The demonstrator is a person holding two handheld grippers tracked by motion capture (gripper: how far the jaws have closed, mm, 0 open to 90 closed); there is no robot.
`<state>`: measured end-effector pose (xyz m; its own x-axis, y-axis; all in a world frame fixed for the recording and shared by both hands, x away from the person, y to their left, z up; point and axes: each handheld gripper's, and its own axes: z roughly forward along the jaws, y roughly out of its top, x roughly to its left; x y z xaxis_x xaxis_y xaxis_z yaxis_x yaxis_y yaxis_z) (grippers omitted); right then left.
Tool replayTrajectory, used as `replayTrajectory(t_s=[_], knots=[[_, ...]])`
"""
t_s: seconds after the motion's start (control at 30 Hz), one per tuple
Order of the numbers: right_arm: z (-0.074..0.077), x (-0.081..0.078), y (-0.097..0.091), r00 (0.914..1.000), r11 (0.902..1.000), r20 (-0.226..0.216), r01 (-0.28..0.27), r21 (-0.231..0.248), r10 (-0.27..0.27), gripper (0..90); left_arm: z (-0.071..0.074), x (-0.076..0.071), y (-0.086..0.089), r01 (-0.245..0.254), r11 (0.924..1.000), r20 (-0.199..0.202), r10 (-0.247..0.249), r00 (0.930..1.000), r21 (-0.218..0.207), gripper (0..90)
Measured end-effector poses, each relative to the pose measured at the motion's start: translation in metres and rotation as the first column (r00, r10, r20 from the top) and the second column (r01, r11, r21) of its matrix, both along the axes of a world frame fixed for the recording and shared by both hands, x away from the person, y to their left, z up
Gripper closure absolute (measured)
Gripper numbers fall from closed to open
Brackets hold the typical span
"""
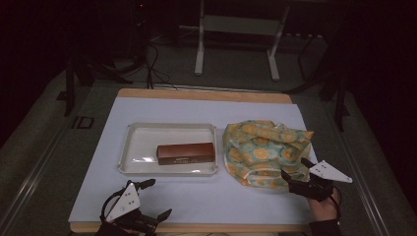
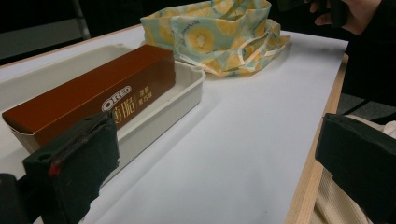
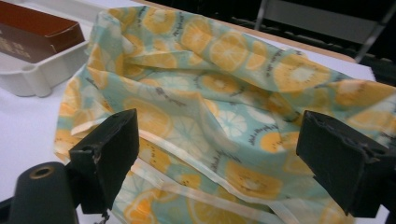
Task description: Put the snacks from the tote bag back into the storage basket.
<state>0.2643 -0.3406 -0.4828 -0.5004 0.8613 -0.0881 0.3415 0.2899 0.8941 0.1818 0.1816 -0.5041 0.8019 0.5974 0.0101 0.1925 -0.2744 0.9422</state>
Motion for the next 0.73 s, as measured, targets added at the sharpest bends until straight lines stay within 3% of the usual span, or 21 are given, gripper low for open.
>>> replayTrajectory(t_s=[0.27,0.37,0.73], knots=[[-0.009,-0.005,-0.005,0.9986,0.9986,0.004,0.053,0.000,-0.053,13.2,0.000,0.000,0.000,-0.005,0.9999,-0.003,0.005,1.0000,0.009,0.0],[-0.010,-0.004,-0.006,0.9971,0.9974,0.025,0.072,0.000,-0.072,13.3,-0.001,0.001,0.000,-0.021,0.9996,-0.008,0.021,0.9997,0.019,0.0],[-0.013,-0.002,-0.006,0.9972,0.9978,0.035,0.066,0.001,-0.066,13.3,-0.001,0.001,0.001,-0.036,0.9991,-0.013,0.036,0.9993,0.023,0.0]])
